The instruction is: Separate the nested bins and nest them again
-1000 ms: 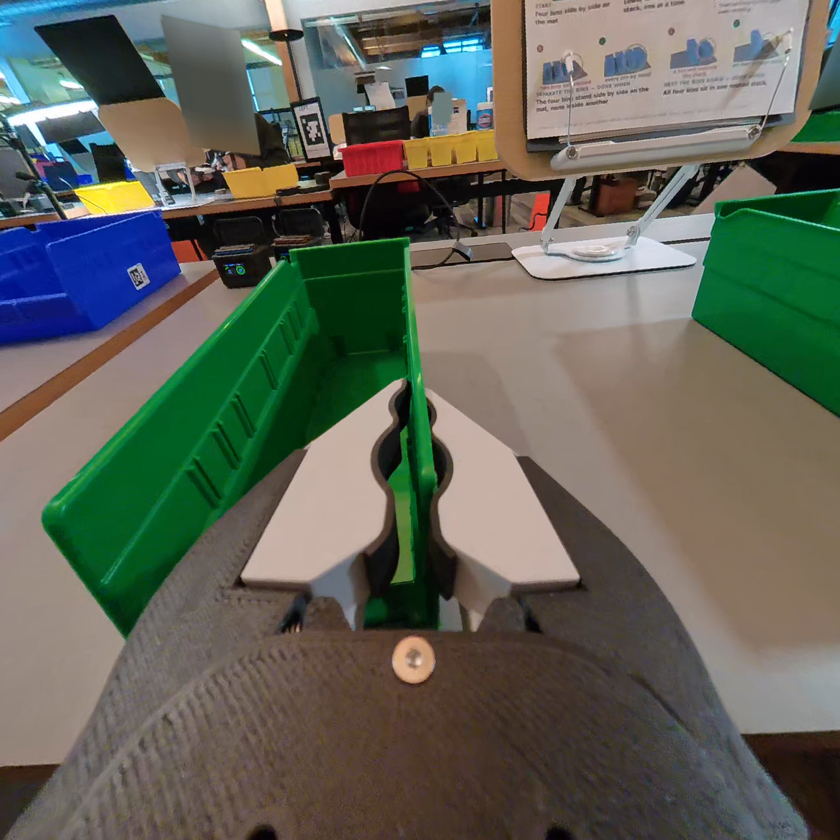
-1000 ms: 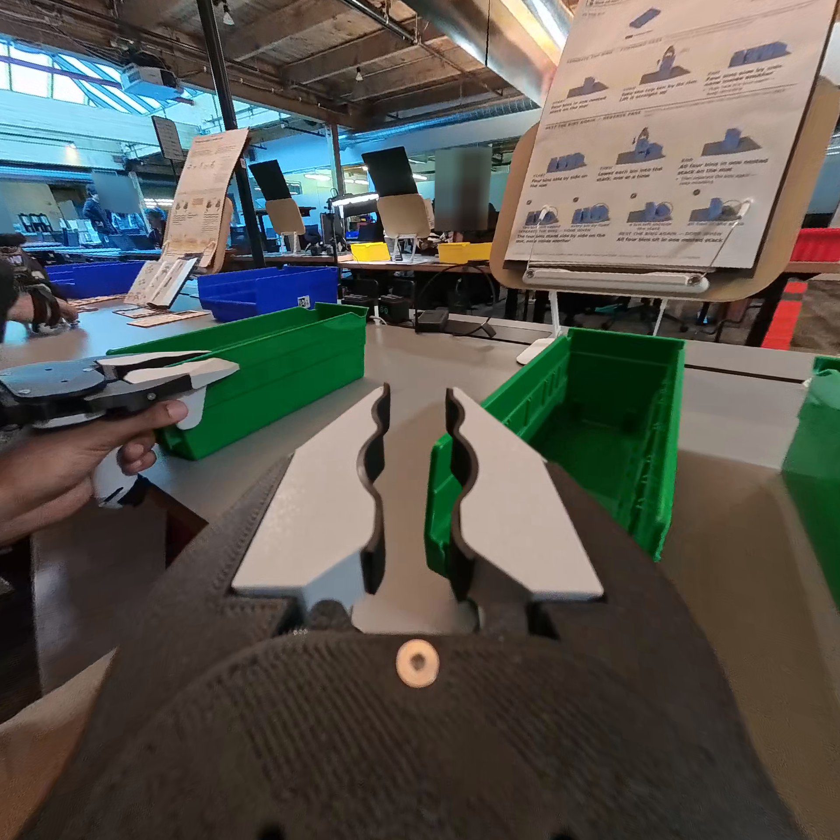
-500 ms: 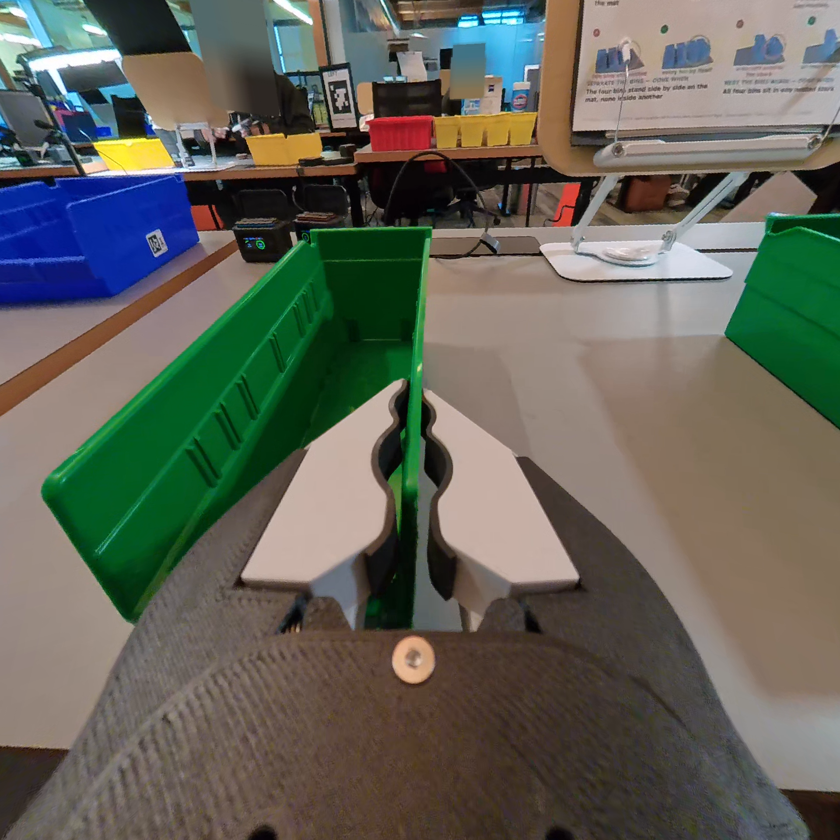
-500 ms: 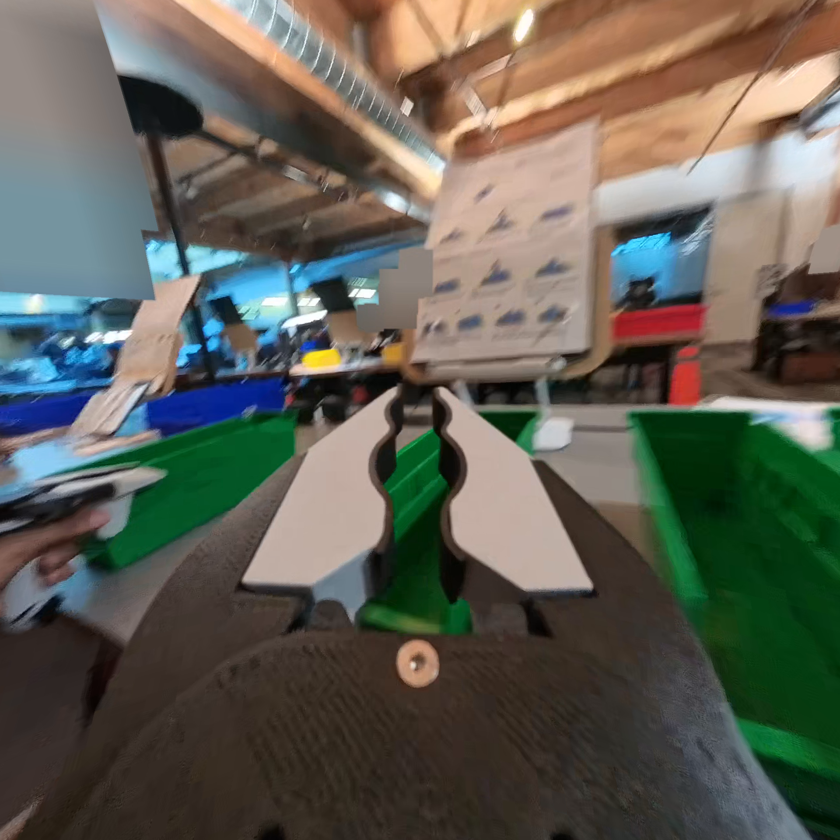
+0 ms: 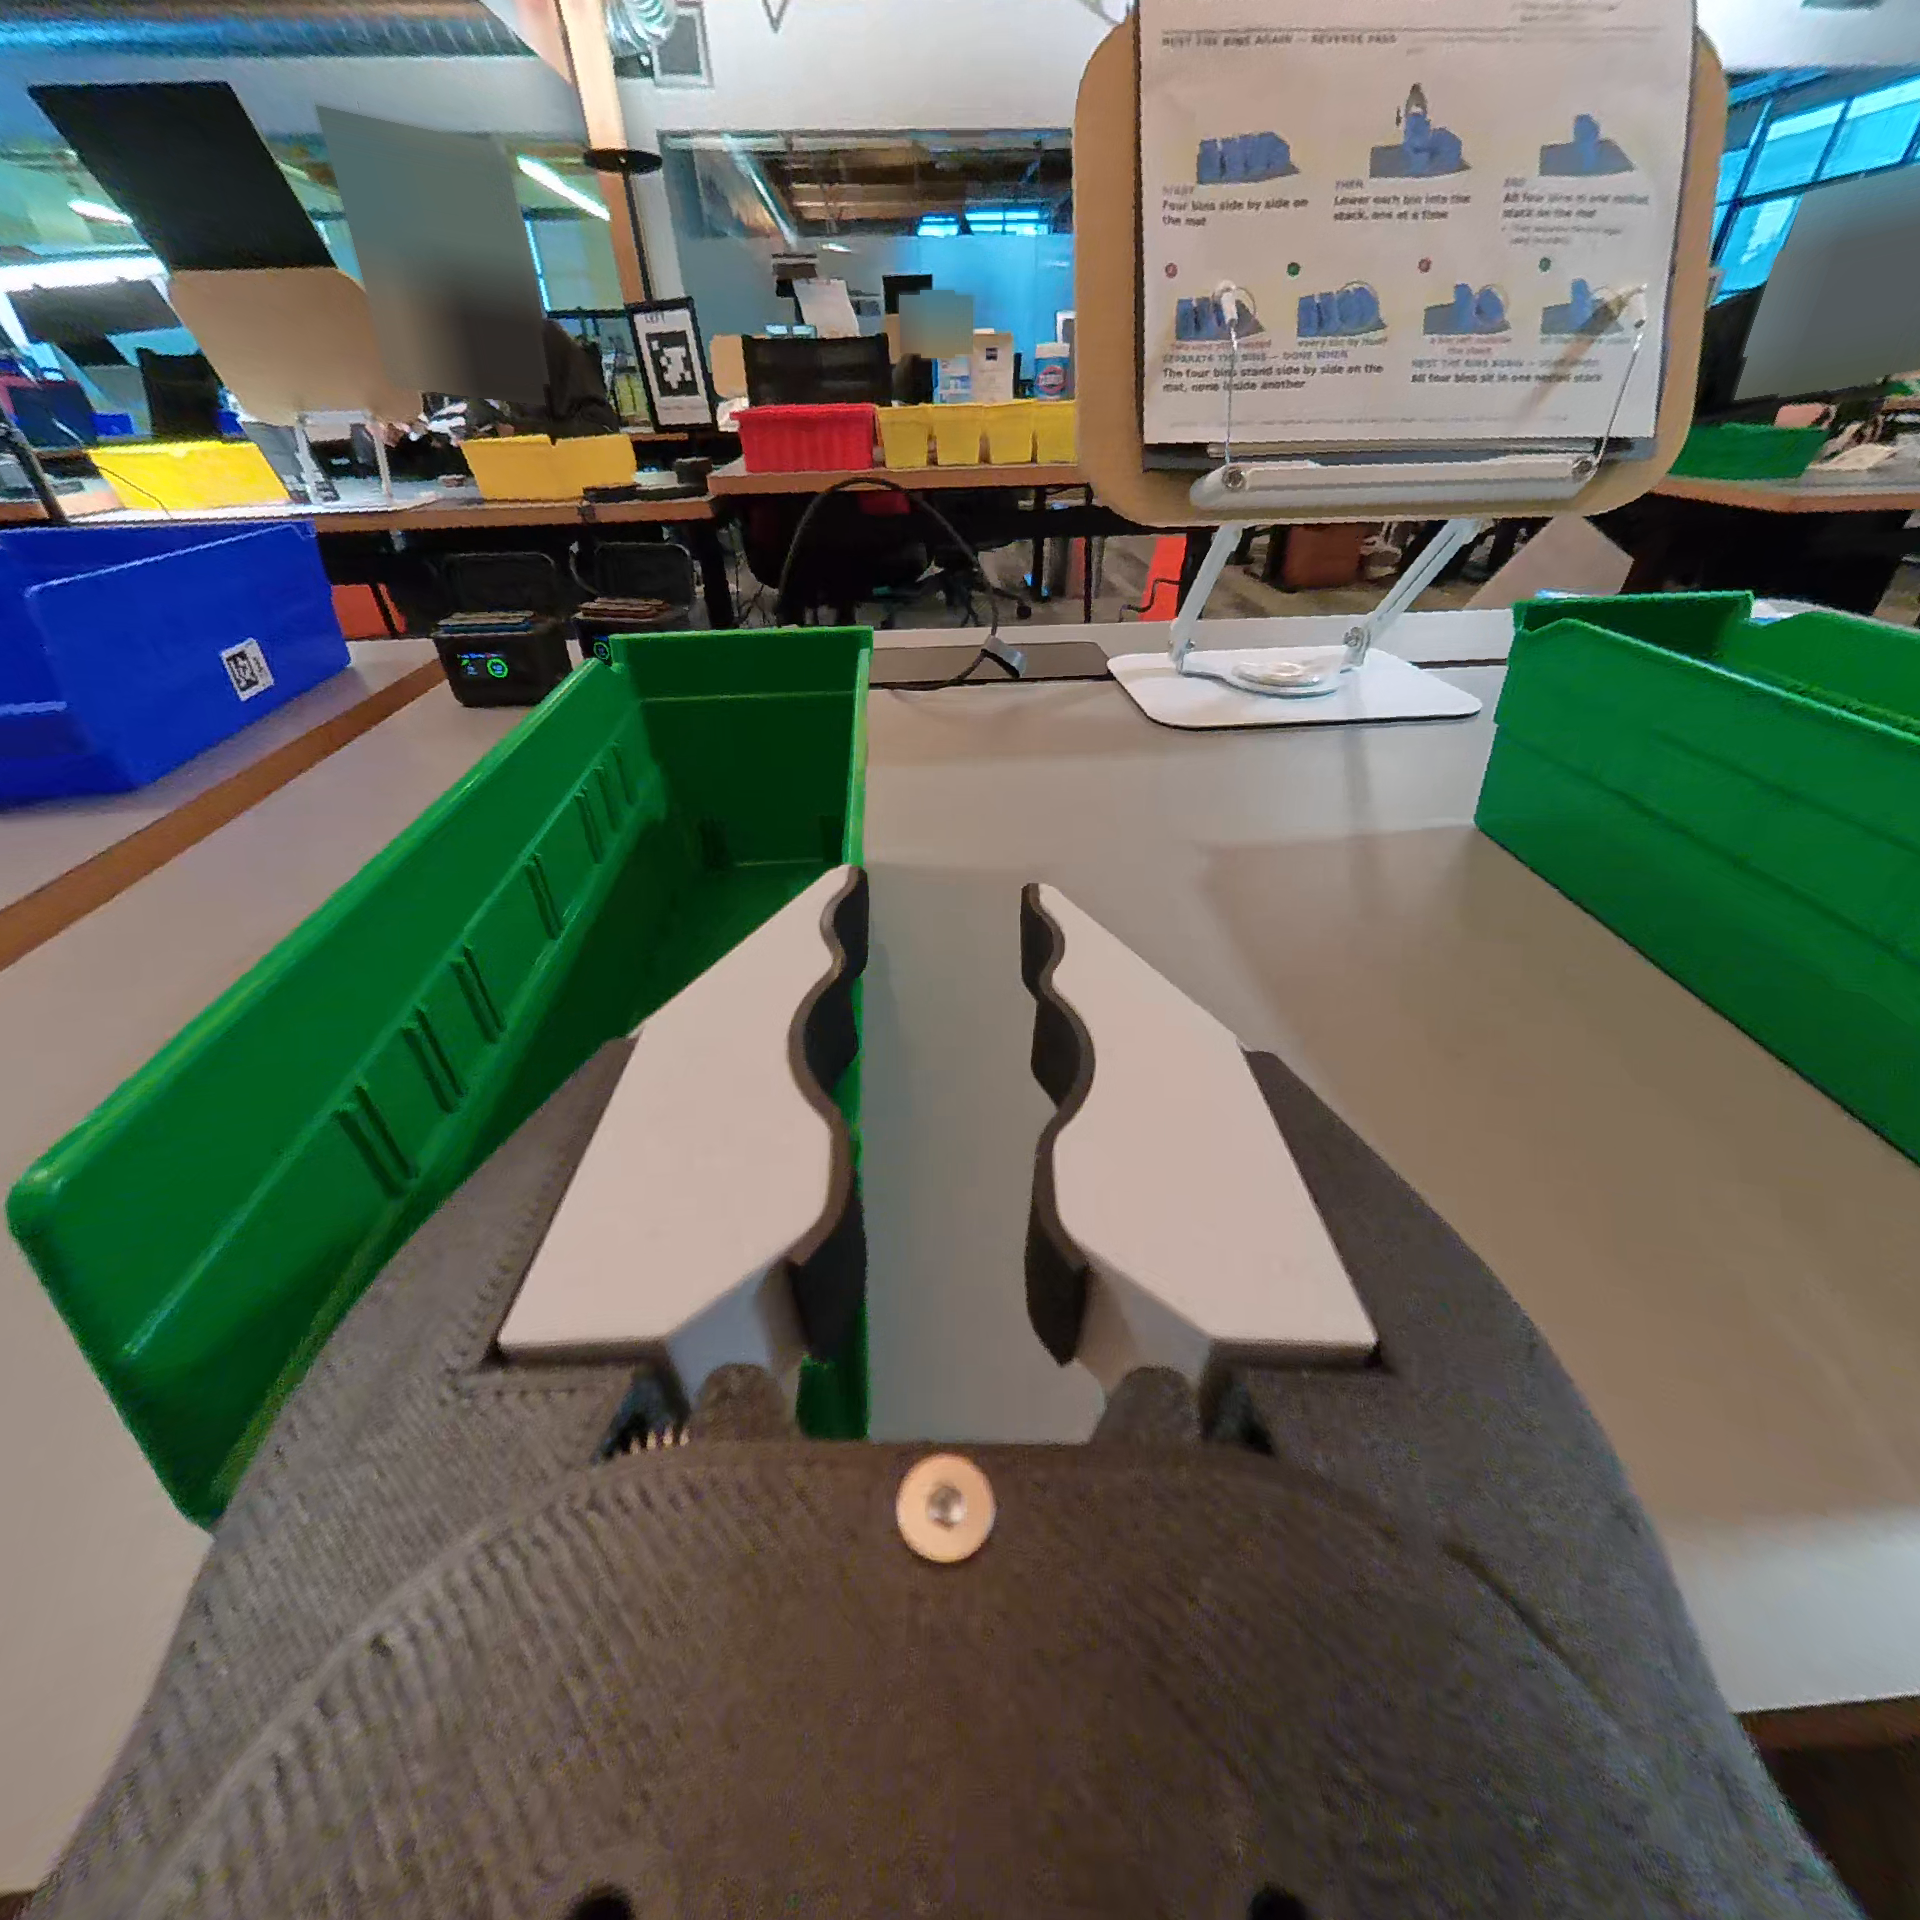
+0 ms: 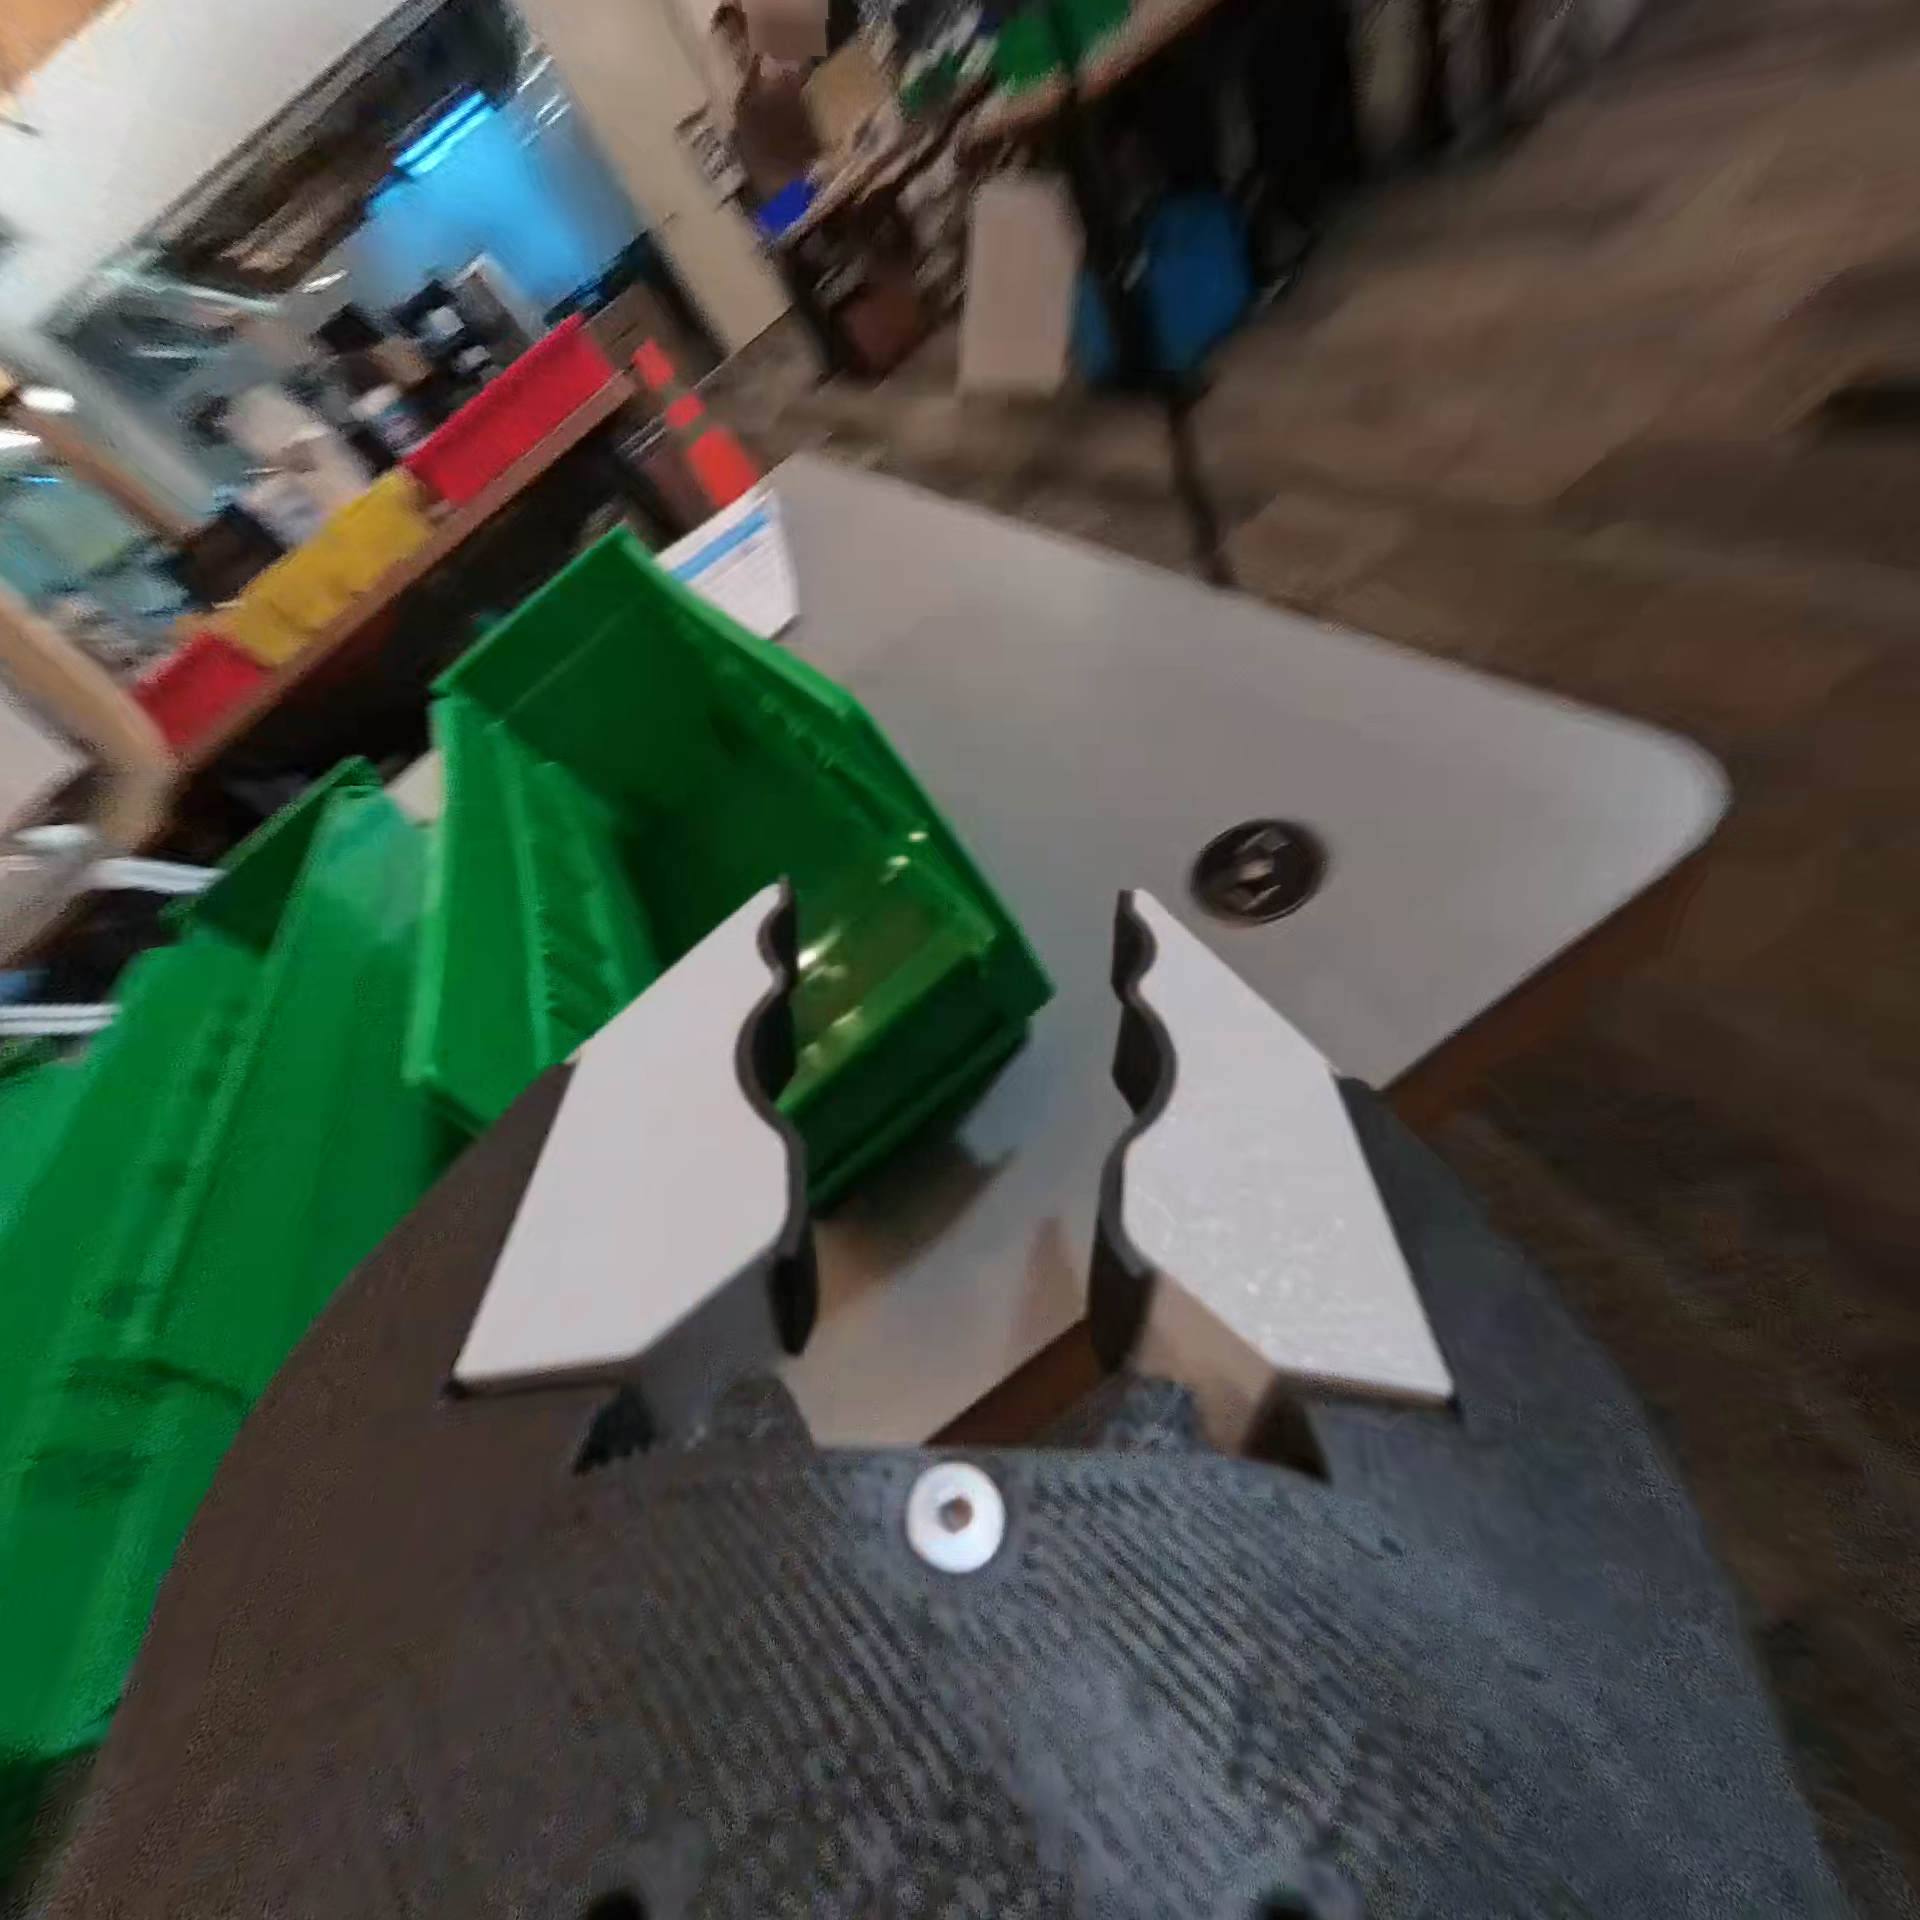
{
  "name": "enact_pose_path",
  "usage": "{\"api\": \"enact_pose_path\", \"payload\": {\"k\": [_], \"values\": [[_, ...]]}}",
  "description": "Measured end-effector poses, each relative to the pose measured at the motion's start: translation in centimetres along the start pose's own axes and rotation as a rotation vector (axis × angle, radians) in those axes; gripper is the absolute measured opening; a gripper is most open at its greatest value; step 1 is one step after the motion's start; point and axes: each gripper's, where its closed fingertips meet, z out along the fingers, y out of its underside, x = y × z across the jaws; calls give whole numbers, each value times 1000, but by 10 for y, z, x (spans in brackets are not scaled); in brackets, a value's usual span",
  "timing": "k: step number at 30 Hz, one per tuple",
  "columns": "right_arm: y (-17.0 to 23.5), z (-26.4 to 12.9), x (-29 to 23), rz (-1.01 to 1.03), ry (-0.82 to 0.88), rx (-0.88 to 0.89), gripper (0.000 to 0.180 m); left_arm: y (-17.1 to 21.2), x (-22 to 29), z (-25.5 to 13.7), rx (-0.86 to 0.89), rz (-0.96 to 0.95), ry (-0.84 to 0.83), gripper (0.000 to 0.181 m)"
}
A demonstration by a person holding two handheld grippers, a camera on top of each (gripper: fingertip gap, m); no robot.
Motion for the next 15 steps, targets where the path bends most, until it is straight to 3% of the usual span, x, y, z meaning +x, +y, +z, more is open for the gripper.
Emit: {"api": "enact_pose_path", "payload": {"k": [2,6,11,13,15], "values": [[4,7,-7,64,-68,-49,66,0,0,0,3,-2,4,27],[-4,19,2,-110,7,-14,67,0,2,-2,9,6,16,29],[19,38,-3,-135,-35,-144,41,-1,-1,-5,18,19,8,27],[20,39,1,-139,-15,-135,21,0,-2,-6,11,19,6,27],[23,35,-3,-146,-43,-158,17,-2,-4,-7,15,11,3,27]]}}
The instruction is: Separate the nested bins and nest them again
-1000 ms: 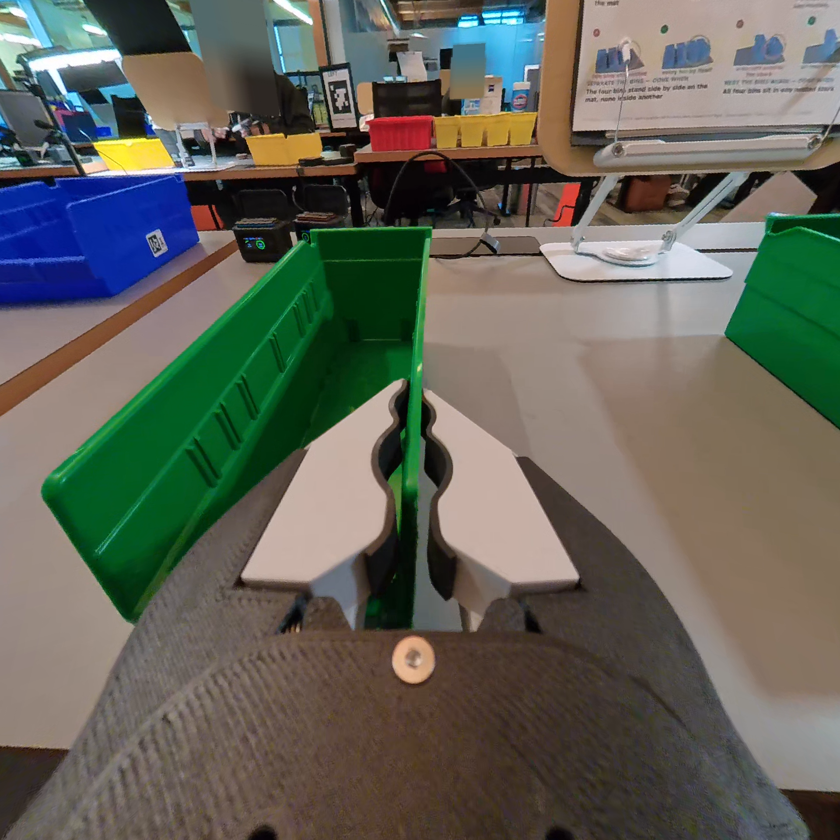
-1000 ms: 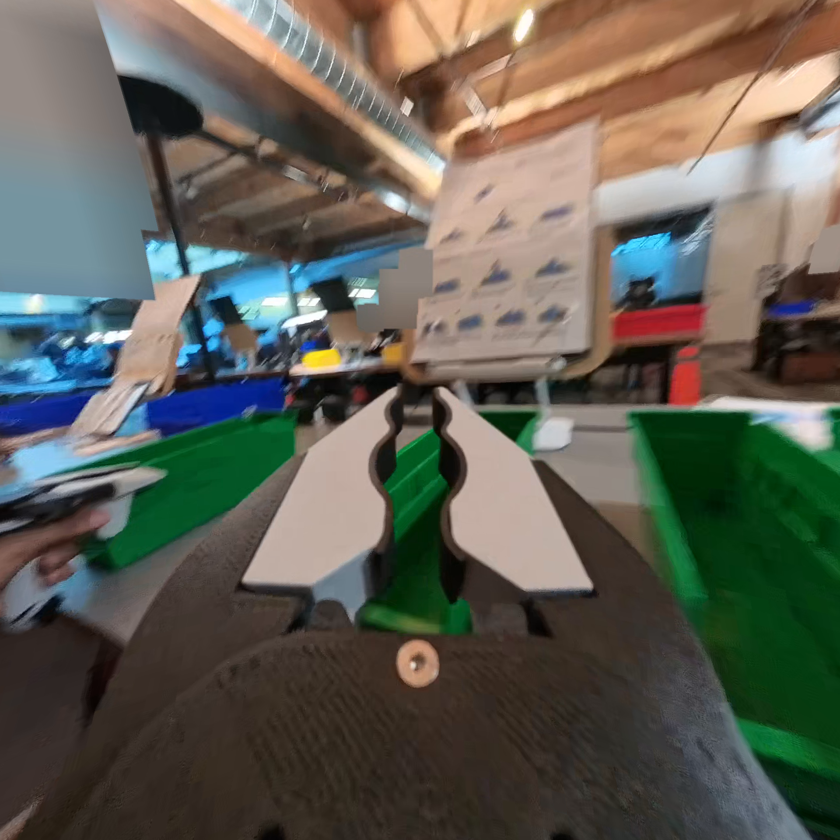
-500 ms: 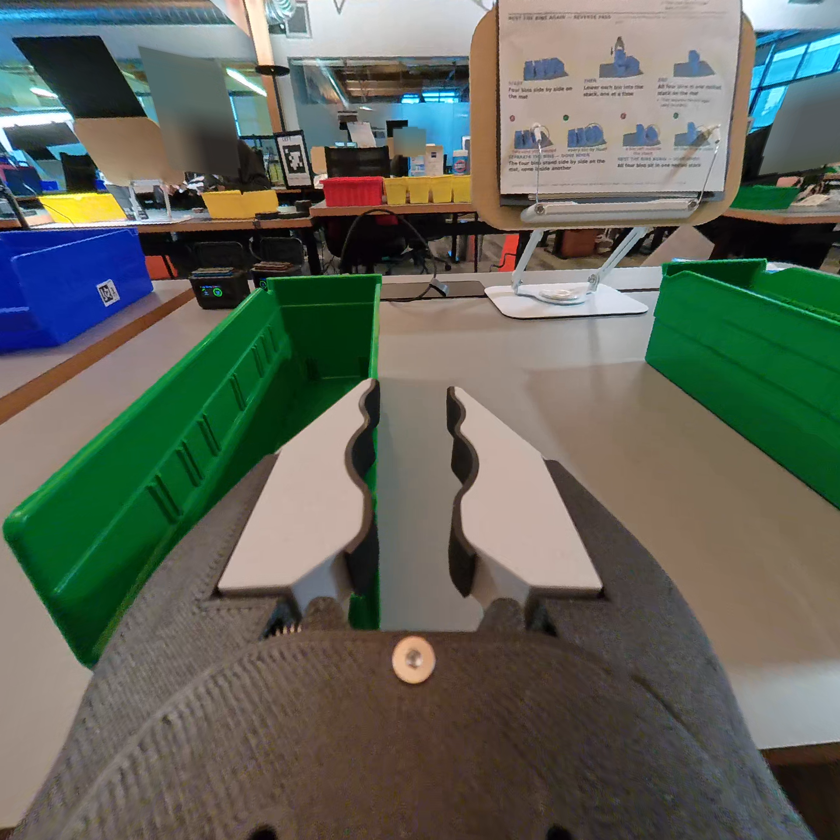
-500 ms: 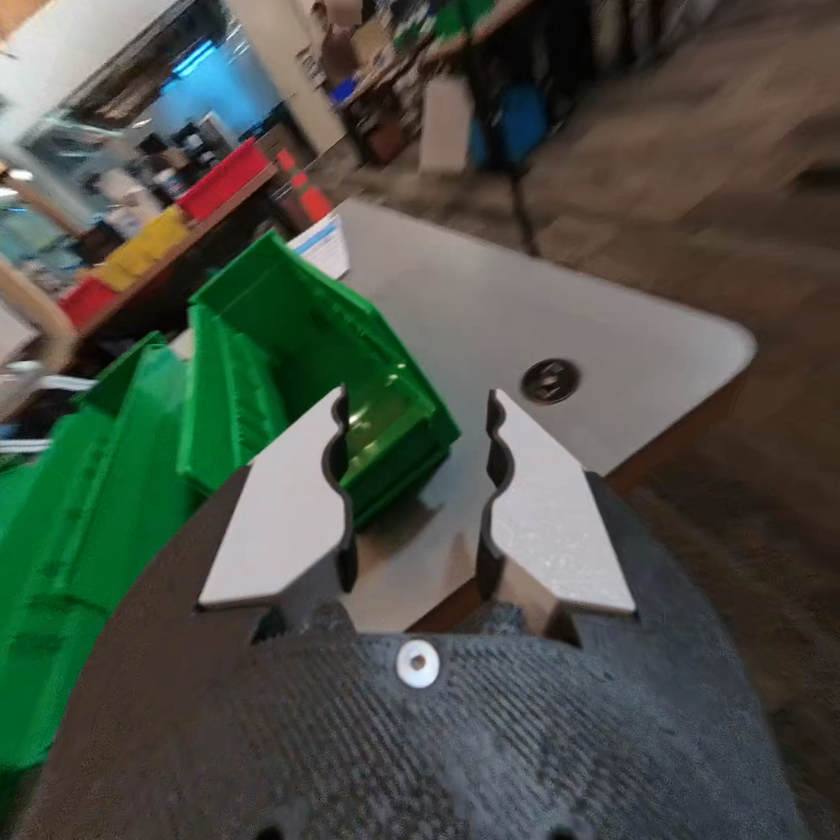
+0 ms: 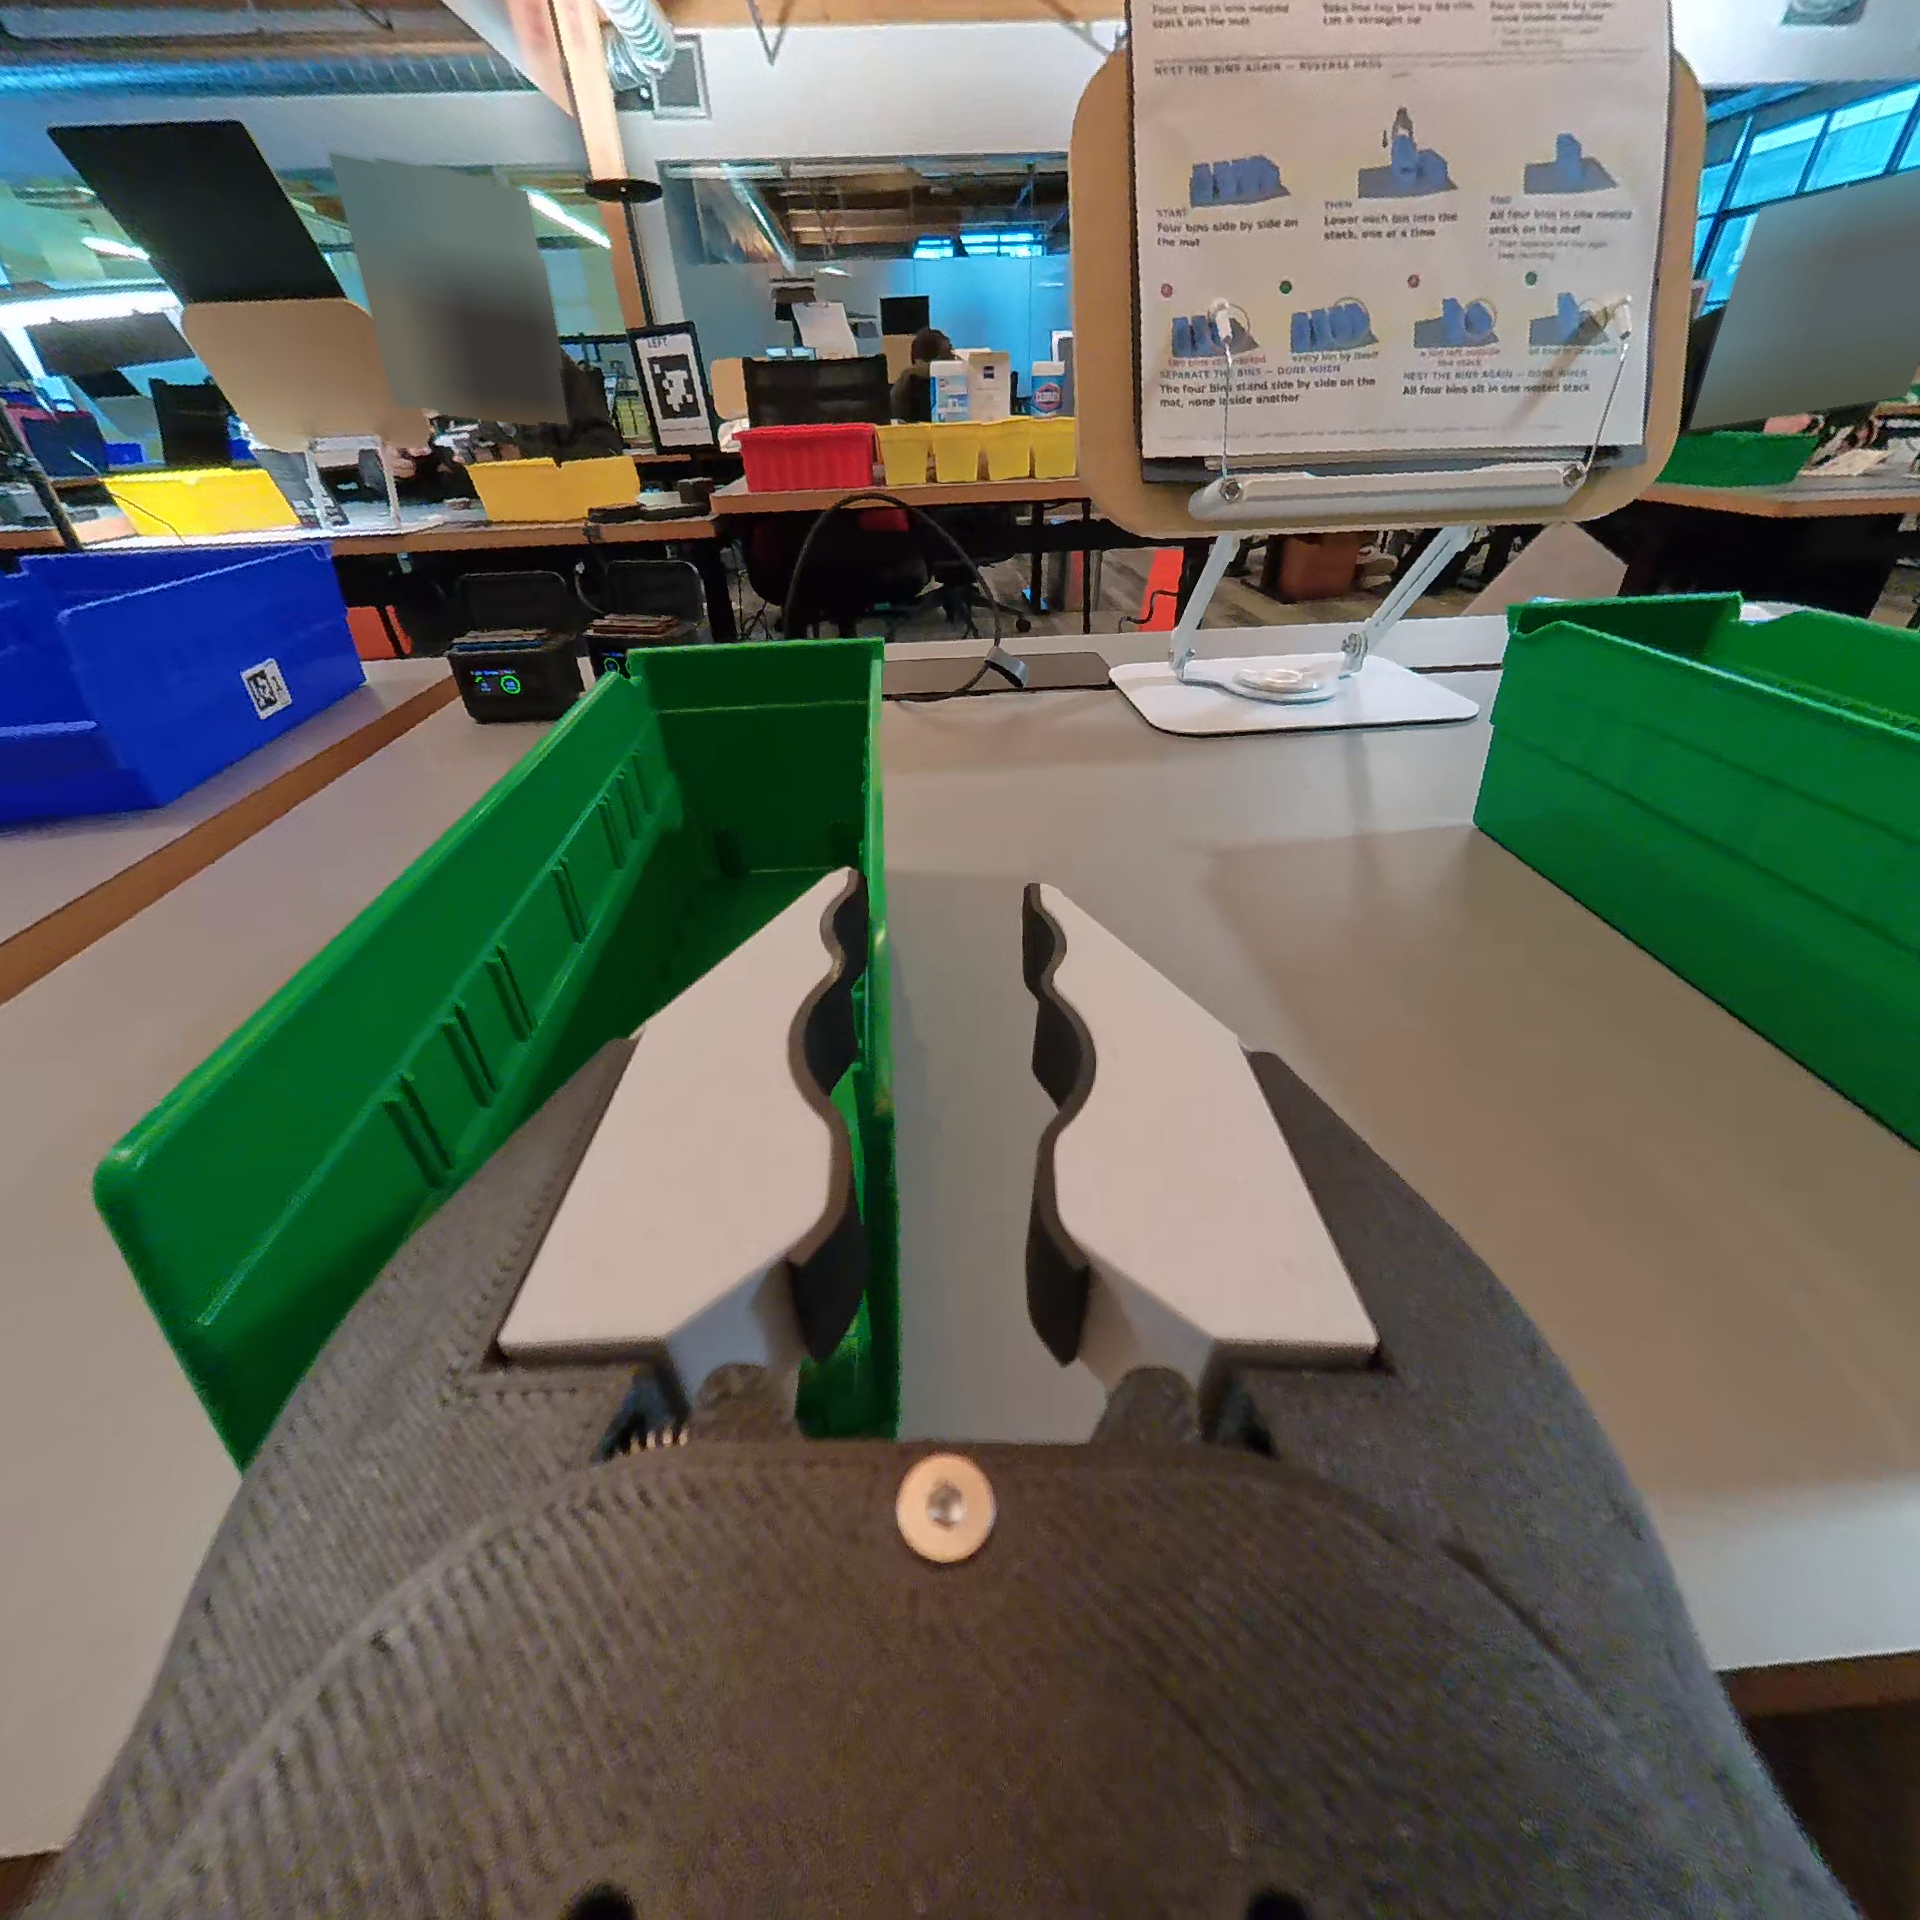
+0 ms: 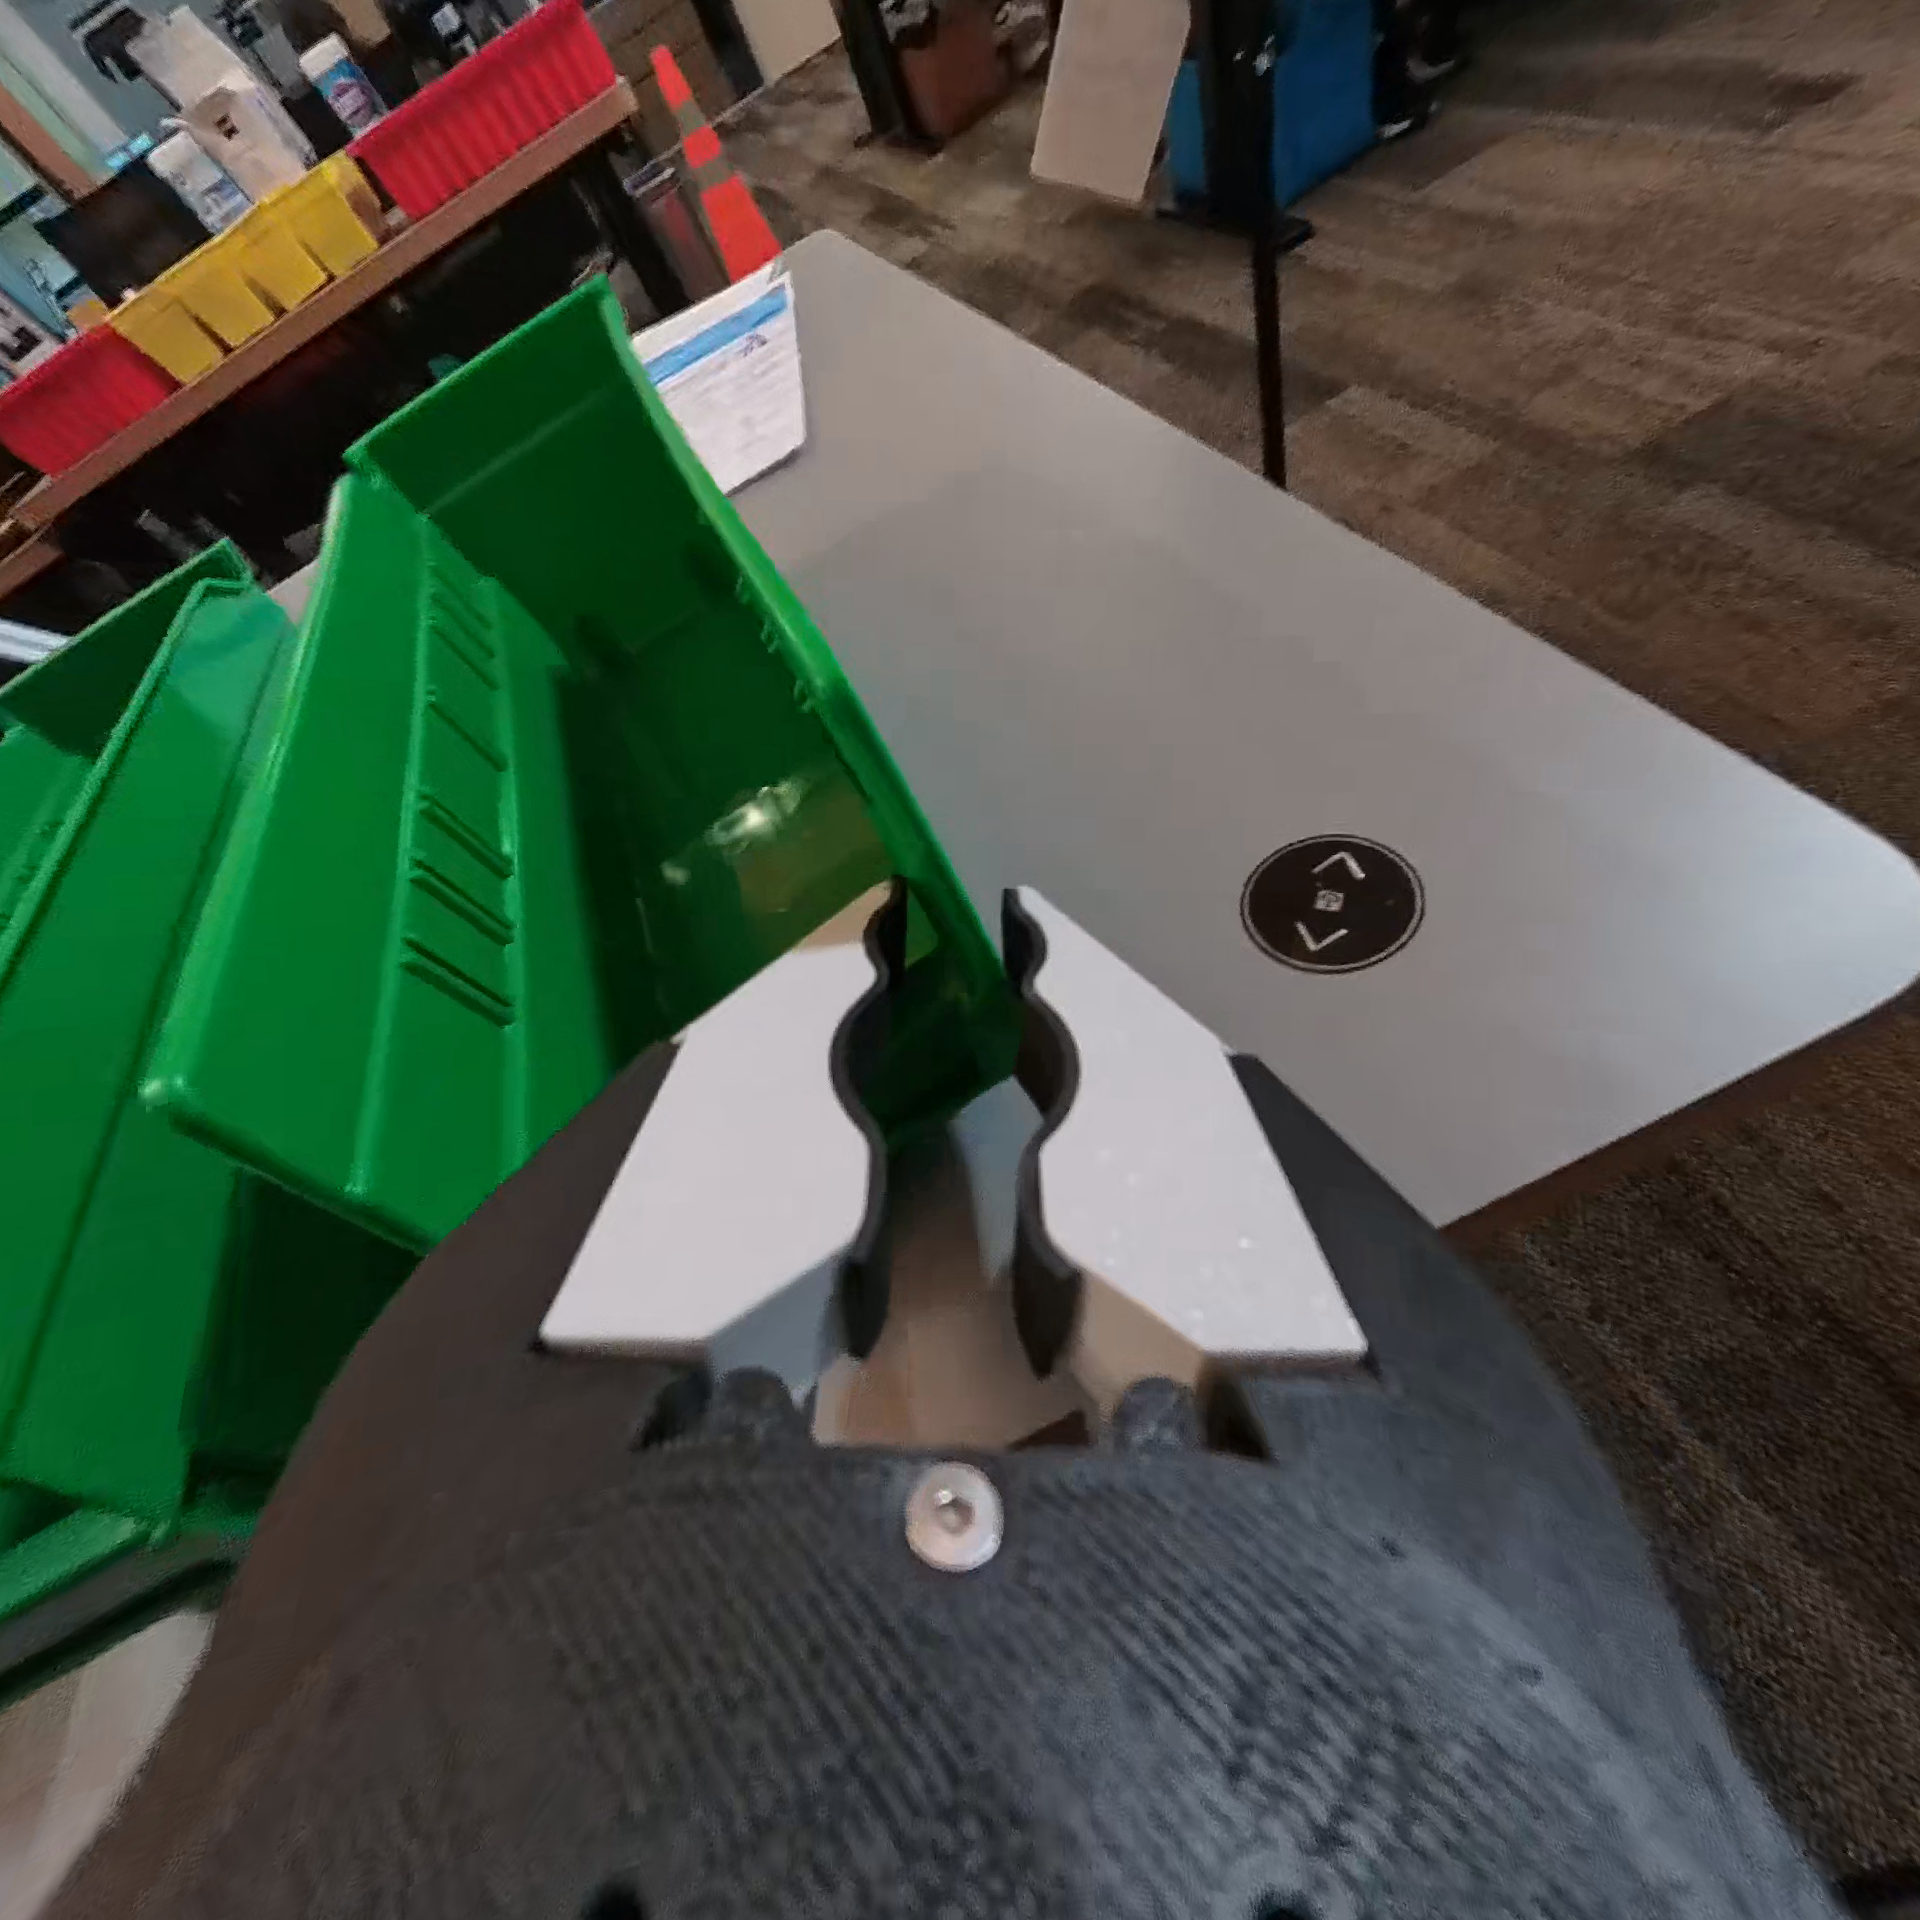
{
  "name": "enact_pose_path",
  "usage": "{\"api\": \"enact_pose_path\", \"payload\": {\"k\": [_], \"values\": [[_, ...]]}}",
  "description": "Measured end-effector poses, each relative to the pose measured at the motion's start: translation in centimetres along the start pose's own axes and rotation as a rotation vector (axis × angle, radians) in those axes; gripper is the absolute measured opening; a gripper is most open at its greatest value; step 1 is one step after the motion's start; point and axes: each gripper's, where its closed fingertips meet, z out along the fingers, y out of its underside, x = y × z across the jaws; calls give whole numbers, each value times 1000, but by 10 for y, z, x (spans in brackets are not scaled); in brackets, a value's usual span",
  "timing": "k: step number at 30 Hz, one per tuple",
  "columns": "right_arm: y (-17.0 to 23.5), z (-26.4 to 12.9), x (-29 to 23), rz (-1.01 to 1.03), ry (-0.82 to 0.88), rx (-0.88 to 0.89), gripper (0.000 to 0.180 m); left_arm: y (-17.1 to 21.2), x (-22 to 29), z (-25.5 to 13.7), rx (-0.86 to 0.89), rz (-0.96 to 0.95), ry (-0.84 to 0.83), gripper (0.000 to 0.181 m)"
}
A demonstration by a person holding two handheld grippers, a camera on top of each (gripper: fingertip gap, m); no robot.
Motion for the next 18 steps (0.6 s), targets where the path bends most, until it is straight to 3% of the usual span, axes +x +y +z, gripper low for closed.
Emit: {"api": "enact_pose_path", "payload": {"k": [4,7,10,14,18], "values": [[1,-11,3,29,-18,-62,12,-2,-4,0,7,-15,-11,27],[15,-22,-8,14,-111,-232,7,-4,-10,0,9,-43,-22,27],[25,-34,-10,-103,-82,-358,23,-3,-14,0,8,-82,-25,27],[4,-27,-12,-181,-13,-202,48,-2,-13,2,-1,-103,-20,27],[-2,-15,-18,-170,-32,-86,38,-5,-12,0,14,-73,-22,27]]}}
